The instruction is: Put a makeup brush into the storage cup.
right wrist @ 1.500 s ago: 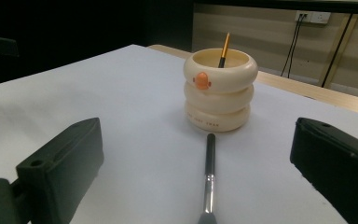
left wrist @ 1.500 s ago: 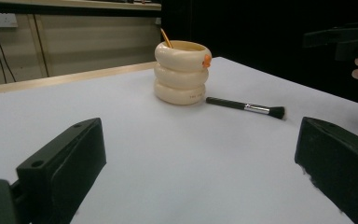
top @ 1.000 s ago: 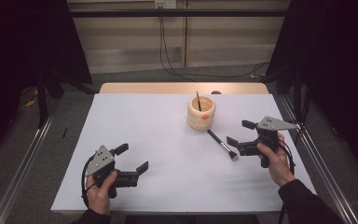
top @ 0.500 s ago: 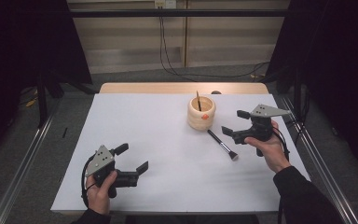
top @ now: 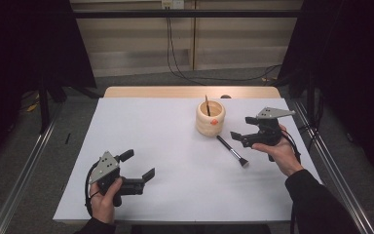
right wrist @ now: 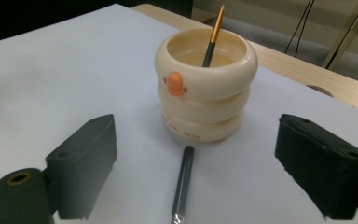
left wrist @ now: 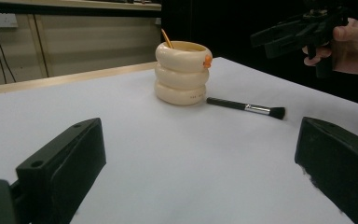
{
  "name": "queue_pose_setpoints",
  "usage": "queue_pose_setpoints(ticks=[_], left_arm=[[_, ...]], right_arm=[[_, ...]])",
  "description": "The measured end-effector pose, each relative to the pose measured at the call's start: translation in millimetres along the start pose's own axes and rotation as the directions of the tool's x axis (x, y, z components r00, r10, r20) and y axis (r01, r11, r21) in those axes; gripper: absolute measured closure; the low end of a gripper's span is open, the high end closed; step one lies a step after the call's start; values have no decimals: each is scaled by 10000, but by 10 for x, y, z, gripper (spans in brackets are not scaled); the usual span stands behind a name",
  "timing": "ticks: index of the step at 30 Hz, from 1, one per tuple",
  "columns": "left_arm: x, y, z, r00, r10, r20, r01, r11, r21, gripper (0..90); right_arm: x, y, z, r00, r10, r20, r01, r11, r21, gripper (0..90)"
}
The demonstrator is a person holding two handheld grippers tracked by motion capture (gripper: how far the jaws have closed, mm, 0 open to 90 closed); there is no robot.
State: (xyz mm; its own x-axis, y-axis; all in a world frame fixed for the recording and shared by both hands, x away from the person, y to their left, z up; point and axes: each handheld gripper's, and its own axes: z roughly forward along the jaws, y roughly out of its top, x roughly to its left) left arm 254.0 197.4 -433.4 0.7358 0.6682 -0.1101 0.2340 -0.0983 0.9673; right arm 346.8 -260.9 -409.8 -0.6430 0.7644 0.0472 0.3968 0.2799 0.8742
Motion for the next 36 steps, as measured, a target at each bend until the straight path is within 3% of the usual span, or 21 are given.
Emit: queue_pose_setpoints(ticks=[5,10,13,16,20,23,26,30,33,36], left_arm=[[2,-1,0,10000,-5,14,5,10000,8,18],[1,-2,-2,10000,9,-22,-9,10000,37,18],[-2,-4,-1,9999,-70,99,69,10000,59,16],[5,-2,-1,10000,75,53,-76,9999,154,16],[5,-3,-2,10000,58,19,-58,9999,150,16],[6,-4,-3,10000,83,27,-84,9998,159,16],[7,-4,-4,10000,53,36,-53,9998,181,16],[5,-4,-5,10000,94,-18,-93,9998,198,16],[7,-4,1,10000,57,1,-57,9998,189,16],[9,-4,1,10000,40,24,-41,9998,175,16]], right_arm=[[-25,15,42,9996,241,-121,-232,9974,679,156],[-49,-8,103,10000,10,-97,4,9898,1424,204],[-73,-16,130,9999,-163,18,157,9827,1844,164],[-90,-4,151,9996,4,296,-70,9747,2233,104],[-112,17,193,9994,179,309,-271,9426,3329,95],[-129,26,237,9987,501,24,-466,9094,4134,100],[-138,26,278,9982,605,33,-547,8770,4774,129],[-142,20,347,9981,605,-143,-428,8360,5471,143],[-147,30,387,9985,505,-198,-294,8106,5848,150],[-152,44,427,9982,528,-294,-236,7875,6158,212]])
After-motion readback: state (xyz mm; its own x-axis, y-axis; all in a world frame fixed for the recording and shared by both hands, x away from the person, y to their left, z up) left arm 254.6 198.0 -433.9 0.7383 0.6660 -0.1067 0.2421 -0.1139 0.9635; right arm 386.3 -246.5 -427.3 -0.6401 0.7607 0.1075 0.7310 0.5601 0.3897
